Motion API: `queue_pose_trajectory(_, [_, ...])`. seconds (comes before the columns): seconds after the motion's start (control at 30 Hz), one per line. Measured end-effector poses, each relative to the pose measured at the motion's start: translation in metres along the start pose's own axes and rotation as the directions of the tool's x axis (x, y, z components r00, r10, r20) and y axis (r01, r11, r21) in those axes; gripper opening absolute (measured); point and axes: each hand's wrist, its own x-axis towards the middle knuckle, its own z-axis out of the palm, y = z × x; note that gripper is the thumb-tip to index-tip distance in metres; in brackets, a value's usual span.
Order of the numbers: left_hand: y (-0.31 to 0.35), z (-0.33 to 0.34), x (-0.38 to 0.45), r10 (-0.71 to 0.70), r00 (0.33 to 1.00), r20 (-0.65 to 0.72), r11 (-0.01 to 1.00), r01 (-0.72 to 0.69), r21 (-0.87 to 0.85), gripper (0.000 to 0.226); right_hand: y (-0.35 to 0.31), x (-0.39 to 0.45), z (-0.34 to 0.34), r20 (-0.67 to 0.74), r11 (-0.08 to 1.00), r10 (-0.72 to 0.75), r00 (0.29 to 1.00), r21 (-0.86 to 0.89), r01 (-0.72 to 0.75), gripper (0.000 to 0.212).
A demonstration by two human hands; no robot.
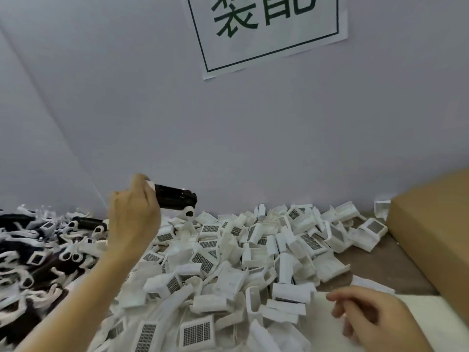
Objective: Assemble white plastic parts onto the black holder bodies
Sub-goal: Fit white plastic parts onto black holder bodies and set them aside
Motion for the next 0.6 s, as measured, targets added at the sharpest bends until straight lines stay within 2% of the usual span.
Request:
queue_pose_trajectory(0.03, [0.022, -0.004, -0.014, -0.008, 1.000, 0.022, 0.996, 0.010, -0.084, 0.025, -0.022, -0.004, -0.003, -0.074, 0.995, -0.085, 0.994, 0.042, 0.089, 0.053])
queue_pose_trajectory(0.1, [0.066, -0.012, -0.045, -0.041, 0.987, 0.154, 0.971, 0.076, -0.228, 0.025, -0.029, -0.011, -0.022, -0.149, 0.956, -0.174, 0.973, 0.212, 0.203, 0.046])
queue_pose_trajectory(0.17, [0.100, -0.018, -0.070, -0.041, 0.954, 0.297, 0.919, 0.153, -0.364, 0.028, -0.031, -0.008, -0.029, -0.184, 0.920, -0.210, 0.960, 0.296, 0.258, 0.038])
queue_pose_trajectory(0.23, [0.129, -0.020, -0.095, 0.002, 0.930, 0.367, 0.870, 0.179, -0.460, 0.031, -0.035, -0.009, -0.034, -0.212, 0.884, -0.206, 0.955, 0.378, 0.274, 0.027])
queue_pose_trajectory(0.37, [0.166, -0.009, -0.135, 0.009, 0.910, 0.414, 0.746, 0.270, -0.609, 0.034, -0.041, -0.012, -0.044, -0.064, 0.820, -0.215, 0.975, 0.530, 0.216, 0.048])
queue_pose_trajectory(0.47, [0.175, 0.005, -0.152, -0.022, 0.914, 0.404, 0.662, 0.316, -0.679, 0.036, -0.044, -0.013, -0.044, 0.007, 0.862, -0.331, 0.943, 0.408, 0.300, 0.037])
queue_pose_trajectory(0.6, [0.172, 0.026, -0.154, -0.077, 0.905, 0.419, 0.612, 0.375, -0.697, 0.028, -0.038, -0.010, -0.044, 0.010, 0.907, -0.376, 0.927, 0.210, 0.365, 0.047])
